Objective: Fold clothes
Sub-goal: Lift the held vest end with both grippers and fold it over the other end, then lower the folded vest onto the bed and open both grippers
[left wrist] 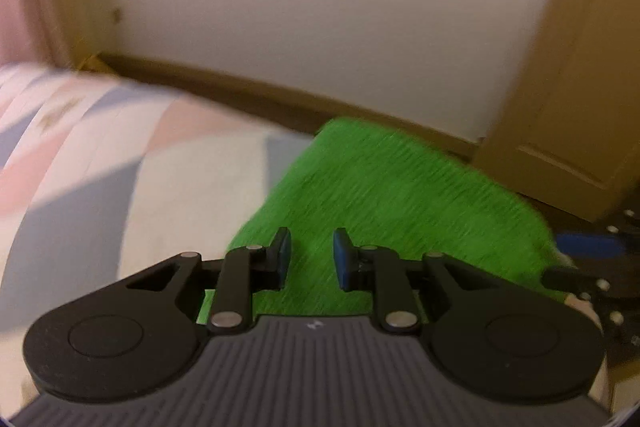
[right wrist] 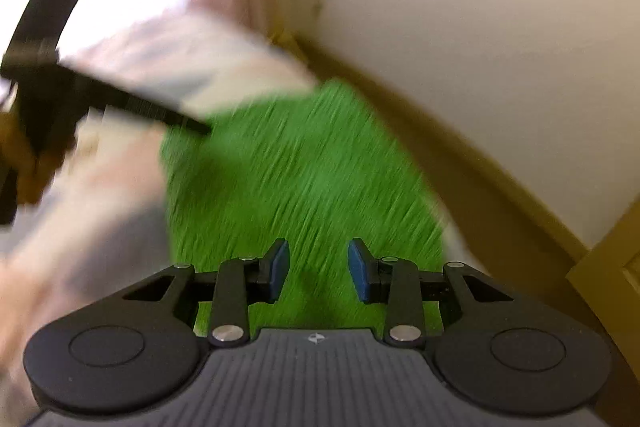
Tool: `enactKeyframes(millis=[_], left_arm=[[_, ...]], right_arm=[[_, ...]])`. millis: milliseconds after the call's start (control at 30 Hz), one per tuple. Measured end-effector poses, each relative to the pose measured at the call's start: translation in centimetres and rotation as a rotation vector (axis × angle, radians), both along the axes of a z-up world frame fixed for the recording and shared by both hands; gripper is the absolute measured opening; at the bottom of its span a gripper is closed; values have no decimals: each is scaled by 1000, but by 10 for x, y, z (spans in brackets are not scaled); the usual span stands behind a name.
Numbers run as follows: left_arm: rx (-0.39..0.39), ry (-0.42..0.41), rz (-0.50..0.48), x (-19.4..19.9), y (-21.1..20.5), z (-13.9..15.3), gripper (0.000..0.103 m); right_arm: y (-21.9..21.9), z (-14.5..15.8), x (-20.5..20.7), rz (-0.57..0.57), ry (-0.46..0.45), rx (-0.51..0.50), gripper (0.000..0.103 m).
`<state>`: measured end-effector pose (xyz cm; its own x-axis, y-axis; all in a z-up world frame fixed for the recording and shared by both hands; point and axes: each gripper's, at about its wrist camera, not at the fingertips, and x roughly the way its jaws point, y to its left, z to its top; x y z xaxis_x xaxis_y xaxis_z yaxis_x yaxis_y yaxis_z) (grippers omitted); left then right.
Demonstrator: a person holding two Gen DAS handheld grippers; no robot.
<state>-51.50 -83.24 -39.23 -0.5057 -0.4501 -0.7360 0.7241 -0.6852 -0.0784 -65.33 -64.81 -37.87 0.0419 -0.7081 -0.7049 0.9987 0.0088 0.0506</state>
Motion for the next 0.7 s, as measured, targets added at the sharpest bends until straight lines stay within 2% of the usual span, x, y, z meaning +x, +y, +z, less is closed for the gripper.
enactKeyframes(millis=[100,167,267,333,367,467,500,567,700], left_arm=[[0,25,-106,-43,-12,4,19],[-17,-3,-165,-75,-19,-5,19],[40,-96,-168,-108,-37,-44,21],[74,-123,-162,-112,-44,-69,21],[77,-115,-157,-111,-46,-72,20],[83,-77,-141,-101,-47,-53,20],[64,-69,-142,-95,-44,-42,20],[11,-62,-125,-69,-37,-19,20],[4,-43,-41,2,-15,4,20]], right_arm=[[-12,3,-13,-95,-27,-24,35],[-17,-8,-23,-147,-54,5,35],[-23,-29,-35,-203,-104,58,35],[-22,-40,-45,-237,-166,69,35],[-22,-41,-47,-244,-176,79,35],[-21,-40,-54,-255,-199,101,35],[-22,-37,-56,-258,-206,108,35],[-16,-28,-58,-276,-228,93,35],[12,1,-48,-291,-243,21,38]])
